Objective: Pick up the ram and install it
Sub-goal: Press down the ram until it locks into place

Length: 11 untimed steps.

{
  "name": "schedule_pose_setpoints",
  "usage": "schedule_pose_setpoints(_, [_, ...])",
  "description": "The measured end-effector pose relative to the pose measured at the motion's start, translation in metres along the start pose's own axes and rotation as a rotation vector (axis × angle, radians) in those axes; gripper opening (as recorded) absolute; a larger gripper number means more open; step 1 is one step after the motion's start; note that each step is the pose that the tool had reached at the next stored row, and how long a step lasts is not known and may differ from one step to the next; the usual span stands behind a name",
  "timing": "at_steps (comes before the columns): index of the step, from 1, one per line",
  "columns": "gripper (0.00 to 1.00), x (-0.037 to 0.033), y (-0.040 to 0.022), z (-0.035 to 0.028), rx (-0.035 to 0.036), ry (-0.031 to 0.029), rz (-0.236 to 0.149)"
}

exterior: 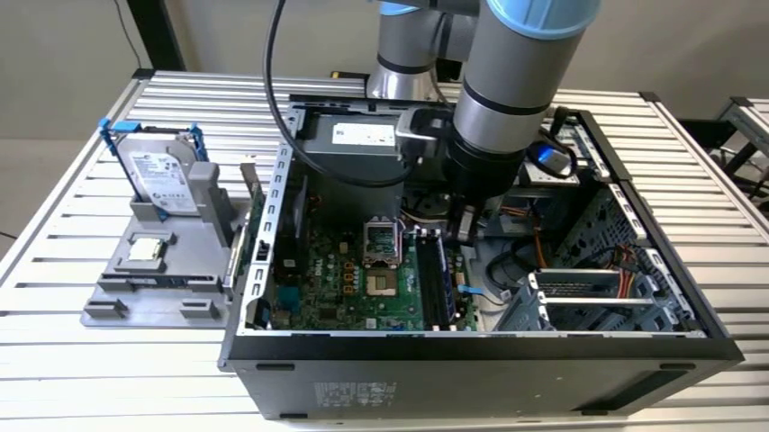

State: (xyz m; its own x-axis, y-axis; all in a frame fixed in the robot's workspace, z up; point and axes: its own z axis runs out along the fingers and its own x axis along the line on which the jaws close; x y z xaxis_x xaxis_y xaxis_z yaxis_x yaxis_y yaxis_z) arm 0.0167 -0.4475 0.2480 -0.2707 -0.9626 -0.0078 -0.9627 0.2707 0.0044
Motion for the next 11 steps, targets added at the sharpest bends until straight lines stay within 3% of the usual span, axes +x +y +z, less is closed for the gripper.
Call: schedule_pose_setpoints(11, [0.0, 0.0, 0.0001, 0.0002, -0.0007, 0.0006, -0.097])
